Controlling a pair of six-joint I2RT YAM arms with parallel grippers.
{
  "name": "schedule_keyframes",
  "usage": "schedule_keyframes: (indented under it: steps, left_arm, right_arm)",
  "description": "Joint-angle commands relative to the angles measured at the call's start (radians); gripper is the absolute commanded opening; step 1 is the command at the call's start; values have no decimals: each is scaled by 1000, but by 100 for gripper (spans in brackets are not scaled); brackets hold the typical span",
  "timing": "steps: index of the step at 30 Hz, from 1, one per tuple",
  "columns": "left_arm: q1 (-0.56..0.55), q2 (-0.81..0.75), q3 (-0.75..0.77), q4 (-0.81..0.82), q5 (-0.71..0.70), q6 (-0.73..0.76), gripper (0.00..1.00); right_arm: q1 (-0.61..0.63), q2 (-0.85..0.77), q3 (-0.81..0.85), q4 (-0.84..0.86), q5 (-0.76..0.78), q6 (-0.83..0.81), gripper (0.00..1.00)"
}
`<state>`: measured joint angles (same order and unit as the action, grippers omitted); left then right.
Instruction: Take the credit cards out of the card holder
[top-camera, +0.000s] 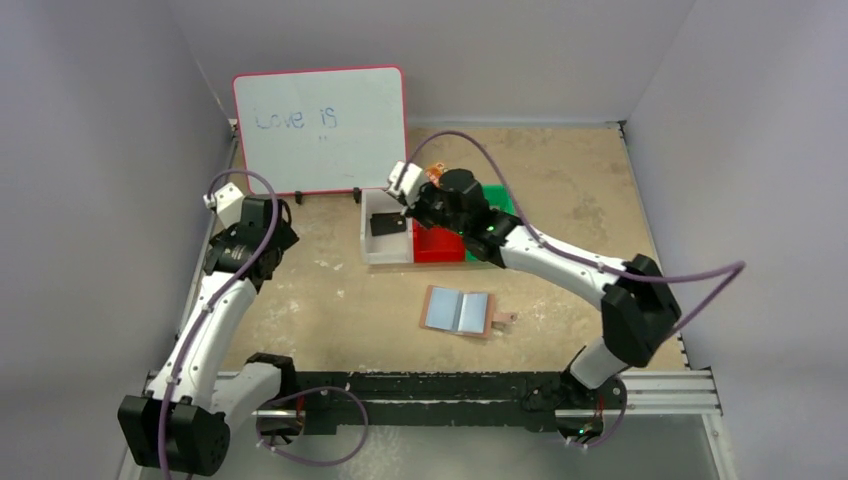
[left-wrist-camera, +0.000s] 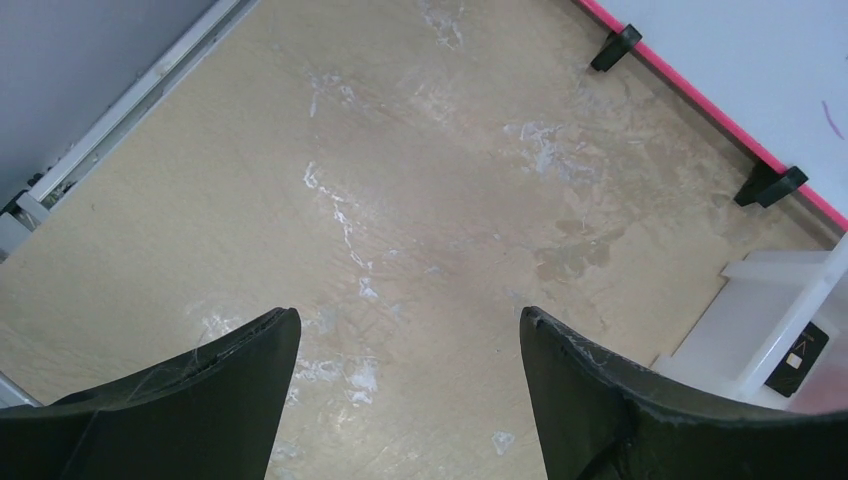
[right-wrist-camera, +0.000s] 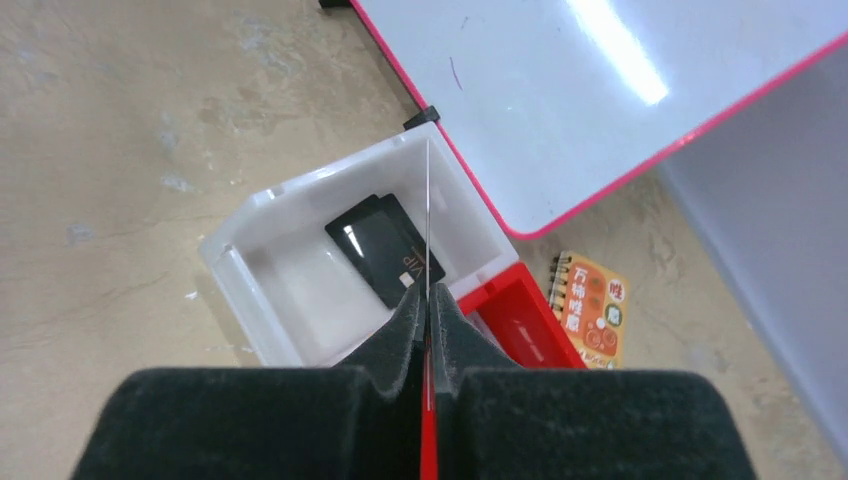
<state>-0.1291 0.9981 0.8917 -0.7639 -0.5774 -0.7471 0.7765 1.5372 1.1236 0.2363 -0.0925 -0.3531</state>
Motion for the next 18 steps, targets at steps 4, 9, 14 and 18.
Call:
schedule_keyframes:
  steps: [4, 9, 14, 18]
  left_arm:
    - [5, -71, -11, 19, -35, 30, 81]
    - [5, -94, -9, 18, -43, 40, 81]
    - [5, -99, -9, 20, -19, 50, 81]
    - [5, -119, -10, 17, -21, 51, 81]
  right_arm:
    - [106, 232, 209, -115, 305, -264, 0]
    - [120, 316, 251, -117, 354, -331, 0]
    - [124, 377, 281, -126, 377, -367, 0]
    - [129, 426, 309, -137, 394, -382, 0]
